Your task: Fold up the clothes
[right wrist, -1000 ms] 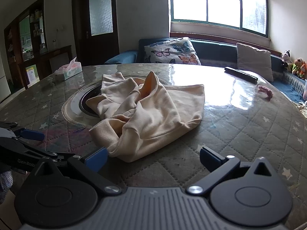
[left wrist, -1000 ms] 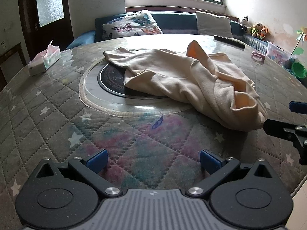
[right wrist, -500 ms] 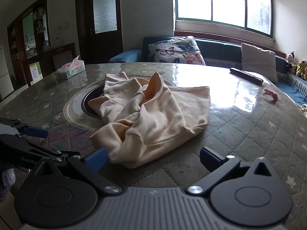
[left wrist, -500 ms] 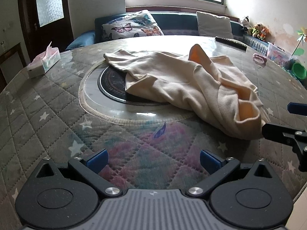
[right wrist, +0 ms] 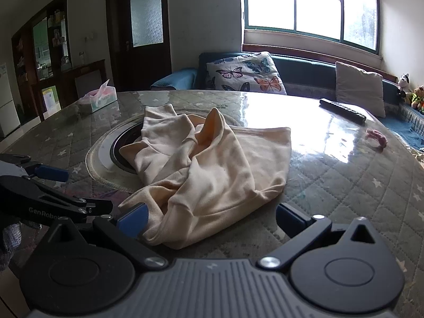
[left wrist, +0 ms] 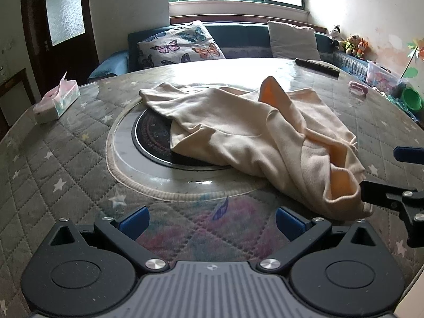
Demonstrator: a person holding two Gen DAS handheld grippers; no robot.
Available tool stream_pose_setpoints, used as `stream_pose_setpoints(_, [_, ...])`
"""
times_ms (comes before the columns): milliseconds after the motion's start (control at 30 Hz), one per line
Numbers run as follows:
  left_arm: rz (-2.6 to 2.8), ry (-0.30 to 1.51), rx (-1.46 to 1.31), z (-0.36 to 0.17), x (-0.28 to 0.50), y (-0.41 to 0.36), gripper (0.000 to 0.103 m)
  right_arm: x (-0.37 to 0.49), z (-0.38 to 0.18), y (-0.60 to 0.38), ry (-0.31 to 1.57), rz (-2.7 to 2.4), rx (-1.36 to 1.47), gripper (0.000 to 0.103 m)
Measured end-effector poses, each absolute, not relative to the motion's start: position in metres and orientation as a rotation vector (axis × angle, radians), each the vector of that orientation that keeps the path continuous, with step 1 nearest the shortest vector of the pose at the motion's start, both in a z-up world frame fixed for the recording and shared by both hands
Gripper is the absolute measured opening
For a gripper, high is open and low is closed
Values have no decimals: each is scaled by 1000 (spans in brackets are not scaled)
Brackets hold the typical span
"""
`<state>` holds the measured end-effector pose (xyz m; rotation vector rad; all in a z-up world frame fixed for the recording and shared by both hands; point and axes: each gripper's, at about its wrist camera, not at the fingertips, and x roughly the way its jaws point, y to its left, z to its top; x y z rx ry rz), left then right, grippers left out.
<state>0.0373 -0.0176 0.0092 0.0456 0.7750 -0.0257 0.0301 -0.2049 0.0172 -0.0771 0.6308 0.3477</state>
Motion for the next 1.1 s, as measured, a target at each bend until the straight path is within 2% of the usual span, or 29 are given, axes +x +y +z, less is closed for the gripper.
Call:
stream_pose_setpoints(600, [-38,770,45,15,65,-16,103,61,19,-201,655,359,-87,103])
stream_pose_setpoints(800, [-49,757,36,22,84,-13,97,89,24,-205,661,347,-88,99])
stream_pose_setpoints(933, [-62,756,22,25,97,-10,90,118,28,-208,674,336,-63,88])
stream_pose_setpoints(1100, [-90,767,-3,28,114,-9,85,162,24,-199,703,351,-53,74])
